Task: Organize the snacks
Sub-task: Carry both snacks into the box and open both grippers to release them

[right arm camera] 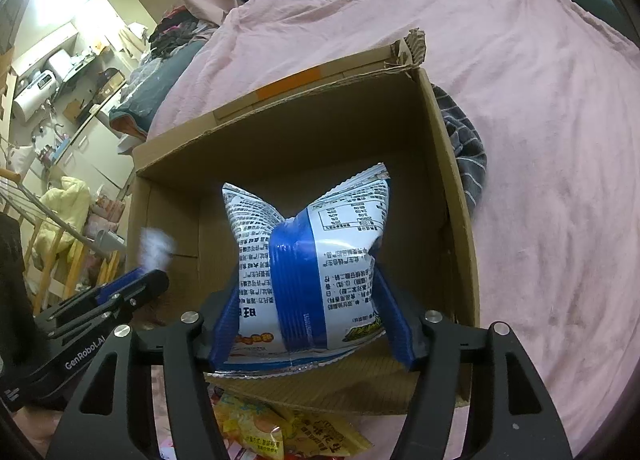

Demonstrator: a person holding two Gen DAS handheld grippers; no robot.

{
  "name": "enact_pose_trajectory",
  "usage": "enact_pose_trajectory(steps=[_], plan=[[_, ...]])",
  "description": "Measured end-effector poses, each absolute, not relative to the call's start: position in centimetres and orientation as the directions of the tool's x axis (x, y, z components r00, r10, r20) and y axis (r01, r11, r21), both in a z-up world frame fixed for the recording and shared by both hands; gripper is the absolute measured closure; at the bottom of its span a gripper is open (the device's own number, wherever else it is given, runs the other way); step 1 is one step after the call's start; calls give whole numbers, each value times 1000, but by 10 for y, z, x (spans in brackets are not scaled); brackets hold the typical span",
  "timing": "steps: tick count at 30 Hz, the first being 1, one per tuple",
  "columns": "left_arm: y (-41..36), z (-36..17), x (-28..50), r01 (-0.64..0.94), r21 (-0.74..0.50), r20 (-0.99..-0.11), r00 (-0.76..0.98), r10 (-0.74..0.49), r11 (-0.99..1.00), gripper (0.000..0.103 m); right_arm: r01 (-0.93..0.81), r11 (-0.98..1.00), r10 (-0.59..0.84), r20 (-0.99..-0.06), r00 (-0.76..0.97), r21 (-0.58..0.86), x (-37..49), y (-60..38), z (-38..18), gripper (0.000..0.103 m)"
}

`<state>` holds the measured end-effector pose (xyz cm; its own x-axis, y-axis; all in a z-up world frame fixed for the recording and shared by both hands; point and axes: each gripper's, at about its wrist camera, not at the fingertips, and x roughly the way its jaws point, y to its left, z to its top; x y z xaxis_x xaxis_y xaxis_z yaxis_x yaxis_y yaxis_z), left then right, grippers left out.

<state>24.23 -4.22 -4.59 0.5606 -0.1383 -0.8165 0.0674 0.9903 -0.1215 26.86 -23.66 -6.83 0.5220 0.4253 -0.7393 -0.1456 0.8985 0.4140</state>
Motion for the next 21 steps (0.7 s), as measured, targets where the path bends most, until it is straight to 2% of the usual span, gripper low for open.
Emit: enact_pose_trajectory(steps=[1,3,6,8,10,11,13,21], plan=[[-42,-44,241,68,-119,-811,569,-136,991,66,-146,899,425,-739,523,414,268,-238,-69,37],[-43,-42,239,67,-110,-804,581,-129,992,60,-146,897,428,-738,521,417,269,-238,-69,37],[-42,-39,239,67,-120,-798,587,-137,990,46,-149,895,432,-734,525,420,267,-237,-69,34],[-40,-37,239,57,-126,-794,593,-135,990,33,-153,891,437,-721,537,427,266,-239,-68,23],[-39,-35,238,51,-125,-788,601,-130,991,24,-151,892,433,-711,554,426,264,-240,-65,13],[-39,-34,238,51,-122,-785,606,-128,991,23,-149,892,431,-706,562,426,263,-241,-64,8],[-40,-33,237,54,-112,-783,610,-122,992,23,-147,892,430,-699,571,428,263,-241,-62,5],[-42,-33,235,62,-102,-780,615,-118,993,23,-152,894,426,-696,578,422,266,-241,-58,5]])
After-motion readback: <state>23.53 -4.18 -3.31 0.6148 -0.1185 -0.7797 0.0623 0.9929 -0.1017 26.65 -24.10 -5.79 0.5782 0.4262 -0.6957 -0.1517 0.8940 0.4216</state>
